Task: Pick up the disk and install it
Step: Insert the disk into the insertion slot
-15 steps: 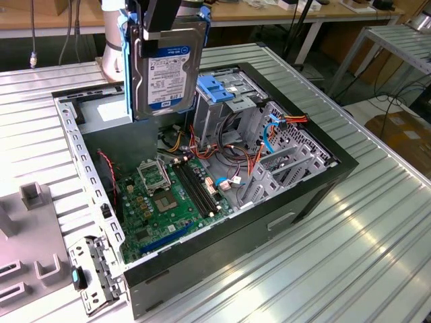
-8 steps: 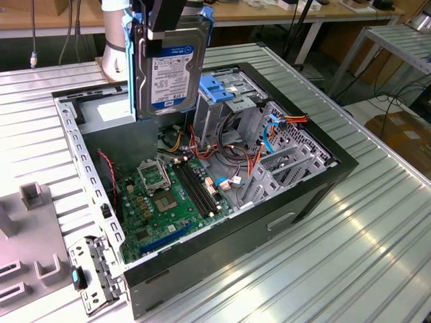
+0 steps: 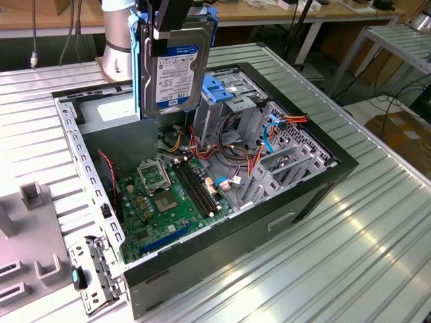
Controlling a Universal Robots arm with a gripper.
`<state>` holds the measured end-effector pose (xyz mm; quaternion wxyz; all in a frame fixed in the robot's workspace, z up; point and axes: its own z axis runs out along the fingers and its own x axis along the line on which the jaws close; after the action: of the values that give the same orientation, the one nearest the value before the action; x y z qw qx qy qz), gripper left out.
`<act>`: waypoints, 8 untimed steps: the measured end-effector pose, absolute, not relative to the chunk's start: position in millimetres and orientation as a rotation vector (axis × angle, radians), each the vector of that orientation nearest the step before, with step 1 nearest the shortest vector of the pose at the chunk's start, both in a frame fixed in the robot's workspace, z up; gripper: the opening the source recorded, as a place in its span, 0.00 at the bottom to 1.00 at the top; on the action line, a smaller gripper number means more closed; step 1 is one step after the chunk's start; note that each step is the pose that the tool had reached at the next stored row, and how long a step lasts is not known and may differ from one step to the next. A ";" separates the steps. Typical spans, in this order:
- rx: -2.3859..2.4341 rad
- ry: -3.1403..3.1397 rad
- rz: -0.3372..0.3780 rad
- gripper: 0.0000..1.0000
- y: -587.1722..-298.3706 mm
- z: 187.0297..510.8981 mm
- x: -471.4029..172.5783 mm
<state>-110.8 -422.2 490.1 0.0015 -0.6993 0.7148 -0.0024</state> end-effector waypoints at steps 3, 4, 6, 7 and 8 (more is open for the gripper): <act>-2.195 2.244 -0.007 0.37 -422.3 490.2 -108.5; -2.195 2.244 -0.008 0.37 -422.4 490.1 -108.5; -2.195 2.244 -0.008 0.37 -423.3 490.1 -108.5; -2.195 2.244 -0.008 0.37 -423.9 490.1 -108.4; -2.195 2.244 -0.008 0.37 -424.5 490.2 -108.4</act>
<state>-108.4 -424.5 490.2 0.0012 -0.6993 0.7148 -0.0027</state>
